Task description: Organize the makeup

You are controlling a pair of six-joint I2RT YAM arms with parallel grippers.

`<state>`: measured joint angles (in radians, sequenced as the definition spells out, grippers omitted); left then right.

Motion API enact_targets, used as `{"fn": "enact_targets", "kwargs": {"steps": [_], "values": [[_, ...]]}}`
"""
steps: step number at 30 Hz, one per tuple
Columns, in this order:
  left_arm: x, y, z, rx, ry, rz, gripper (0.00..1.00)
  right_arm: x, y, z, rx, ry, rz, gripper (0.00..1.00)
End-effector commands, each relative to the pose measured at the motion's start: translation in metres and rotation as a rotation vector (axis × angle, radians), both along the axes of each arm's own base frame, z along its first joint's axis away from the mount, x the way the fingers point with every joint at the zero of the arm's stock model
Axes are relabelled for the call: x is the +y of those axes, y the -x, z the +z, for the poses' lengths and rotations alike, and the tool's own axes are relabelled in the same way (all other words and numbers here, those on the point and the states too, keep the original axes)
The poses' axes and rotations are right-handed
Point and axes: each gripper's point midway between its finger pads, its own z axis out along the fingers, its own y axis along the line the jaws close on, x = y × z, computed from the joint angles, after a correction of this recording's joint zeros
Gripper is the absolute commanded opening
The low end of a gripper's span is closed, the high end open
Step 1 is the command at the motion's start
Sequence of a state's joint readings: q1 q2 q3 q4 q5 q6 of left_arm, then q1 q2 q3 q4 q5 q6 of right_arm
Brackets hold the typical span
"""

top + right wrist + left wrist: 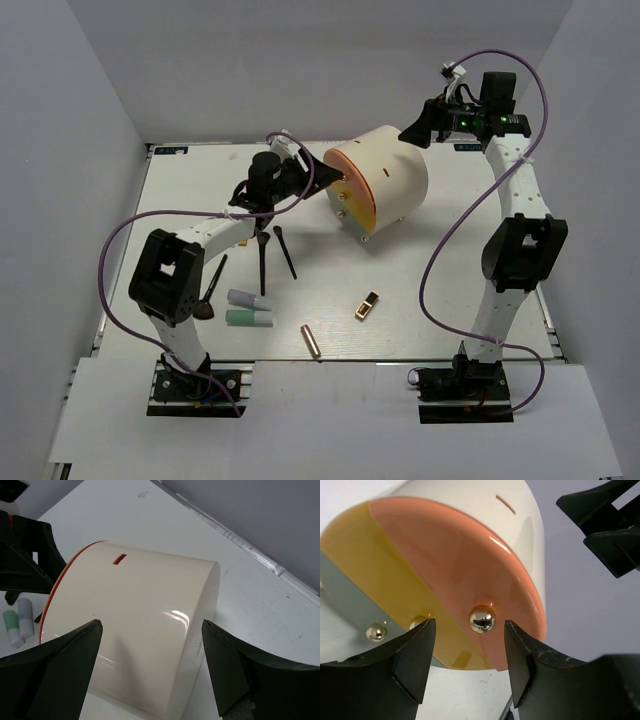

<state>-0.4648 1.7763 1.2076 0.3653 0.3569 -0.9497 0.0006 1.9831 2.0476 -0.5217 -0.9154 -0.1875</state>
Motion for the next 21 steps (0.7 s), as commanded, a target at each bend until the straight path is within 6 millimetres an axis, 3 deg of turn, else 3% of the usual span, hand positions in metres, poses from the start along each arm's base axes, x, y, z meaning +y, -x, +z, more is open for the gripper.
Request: {"fn": "enact_targets", "kwargs": {"steps": [1, 7, 14, 21], "values": [[-0.012, 0.008, 0.022, -0.044, 0.050, -0.050, 0.67, 0.006, 0.002, 0.002, -0.011, -0.041, 0.056, 0.85], [-0.017, 0.012, 0.018, -0.039, 0.072, -0.064, 0.65, 0.009, 0.008, -0.014, 0.037, -0.056, 0.085, 0.82], [-0.018, 0.008, 0.017, -0.039, 0.073, -0.058, 0.64, 0.001, -0.005, -0.036, 0.069, -0.014, 0.017, 0.84], [-0.025, 0.007, 0.009, -0.024, 0.071, -0.071, 0.61, 0.000, -0.008, -0.044, 0.075, -0.002, 0.008, 0.84]]}}
